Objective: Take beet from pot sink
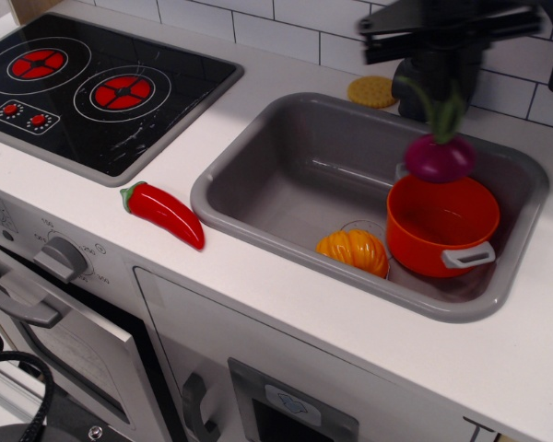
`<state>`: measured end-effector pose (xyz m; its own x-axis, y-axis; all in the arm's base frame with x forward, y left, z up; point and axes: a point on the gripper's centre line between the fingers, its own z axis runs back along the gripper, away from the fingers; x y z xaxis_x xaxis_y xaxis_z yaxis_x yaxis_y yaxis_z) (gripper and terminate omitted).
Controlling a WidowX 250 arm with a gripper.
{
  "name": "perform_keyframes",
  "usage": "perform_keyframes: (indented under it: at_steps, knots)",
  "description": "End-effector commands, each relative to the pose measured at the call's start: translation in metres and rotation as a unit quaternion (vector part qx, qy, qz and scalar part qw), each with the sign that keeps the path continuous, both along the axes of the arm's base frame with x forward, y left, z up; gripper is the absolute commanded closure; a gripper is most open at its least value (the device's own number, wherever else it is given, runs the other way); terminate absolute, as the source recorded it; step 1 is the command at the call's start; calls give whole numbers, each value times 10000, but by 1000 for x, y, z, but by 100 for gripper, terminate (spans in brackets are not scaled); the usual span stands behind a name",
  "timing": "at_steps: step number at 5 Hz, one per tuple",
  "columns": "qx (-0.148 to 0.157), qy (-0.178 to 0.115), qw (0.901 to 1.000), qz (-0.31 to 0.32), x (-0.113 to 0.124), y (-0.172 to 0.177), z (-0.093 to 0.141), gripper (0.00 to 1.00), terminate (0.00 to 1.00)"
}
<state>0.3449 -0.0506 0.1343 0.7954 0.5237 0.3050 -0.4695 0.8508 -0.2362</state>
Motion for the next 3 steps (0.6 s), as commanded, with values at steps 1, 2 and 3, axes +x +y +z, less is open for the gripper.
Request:
perform_keyframes:
  at_steps: [1,2,3]
  knots:
    - [225,-340,9990,166,-3,62,5,100,0]
    - [210,-171,9994,235,-5,90,-5,100,0]
    - [373,97,9988,313,-4,103,-25,100,0]
